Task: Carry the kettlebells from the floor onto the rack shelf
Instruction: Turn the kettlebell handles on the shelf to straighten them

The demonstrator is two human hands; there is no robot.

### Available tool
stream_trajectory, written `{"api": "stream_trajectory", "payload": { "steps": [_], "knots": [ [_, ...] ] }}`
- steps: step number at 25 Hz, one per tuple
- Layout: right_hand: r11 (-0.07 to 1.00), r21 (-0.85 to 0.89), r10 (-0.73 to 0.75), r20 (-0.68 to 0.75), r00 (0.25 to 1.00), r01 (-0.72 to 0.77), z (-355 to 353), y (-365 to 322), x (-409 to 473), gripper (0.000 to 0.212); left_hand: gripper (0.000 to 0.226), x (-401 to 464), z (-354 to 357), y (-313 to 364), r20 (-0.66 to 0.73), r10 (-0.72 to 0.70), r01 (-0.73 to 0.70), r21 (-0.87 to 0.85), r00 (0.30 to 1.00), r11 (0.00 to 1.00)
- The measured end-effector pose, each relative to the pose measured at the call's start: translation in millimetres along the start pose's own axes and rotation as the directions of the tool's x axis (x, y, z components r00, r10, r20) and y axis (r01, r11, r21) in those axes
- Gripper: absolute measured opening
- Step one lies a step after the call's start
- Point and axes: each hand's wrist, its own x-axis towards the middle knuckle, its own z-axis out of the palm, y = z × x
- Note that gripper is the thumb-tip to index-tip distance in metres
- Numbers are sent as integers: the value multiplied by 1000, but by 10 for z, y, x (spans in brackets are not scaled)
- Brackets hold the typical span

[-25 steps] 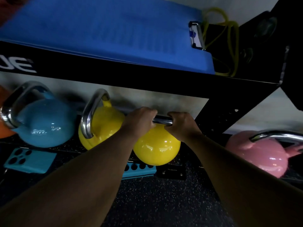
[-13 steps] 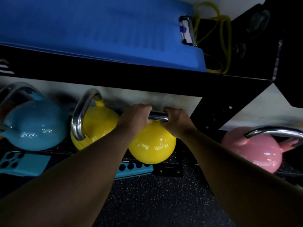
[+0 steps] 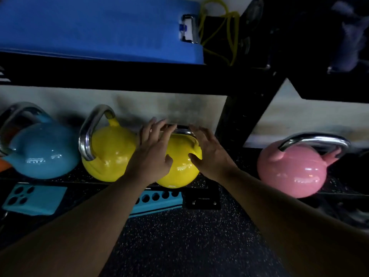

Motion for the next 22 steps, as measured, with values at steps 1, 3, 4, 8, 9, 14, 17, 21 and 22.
{"api": "stream_trajectory", "payload": {
  "steps": [1, 3, 4, 8, 9, 14, 17, 21, 22],
  "knots": [
    [1000, 7, -26, -4, 1000, 26, -92, 48, -121, 73, 77, -72, -9, 130, -18, 43, -43, 25, 999, 999],
    [999, 0, -47, -1, 999, 47, -287, 166, -359, 57, 66, -148, 2, 391, 32, 109, -111, 74, 994, 991],
    [999, -22, -42, -3, 999, 42, -415, 279, -508, 51, 62, -153, 31, 579, 85, 129, -136, 83, 988, 987],
    [990, -140, 19, 6, 1000, -18, -1084, 909, -1166, 43, 53, -62, 209, 1474, 243, 163, -191, 96, 956, 977],
    [986, -164, 30, 1, 1000, -29, -1272, 1103, -1357, 42, 52, -20, 269, 1732, 268, 183, -223, 125, 946, 967],
    [951, -273, 136, -45, 990, -143, -2249, 2053, -2313, 40, 51, 188, 622, 3136, 315, 259, -320, 159, 913, 934],
    [922, -316, 199, -110, 974, -224, -2875, 2652, -2943, 39, 51, 294, 827, 4101, 348, 354, -433, 180, 868, 883],
    [866, -406, 261, -132, 956, -292, -3503, 3306, -3539, 37, 46, 509, 1078, 5193, 351, 428, -503, 160, 833, 849],
    [853, -419, 275, -148, 950, -312, -3638, 3476, -3640, 37, 44, 580, 1159, 5451, 350, 439, -512, 149, 827, 846]
  ]
}}
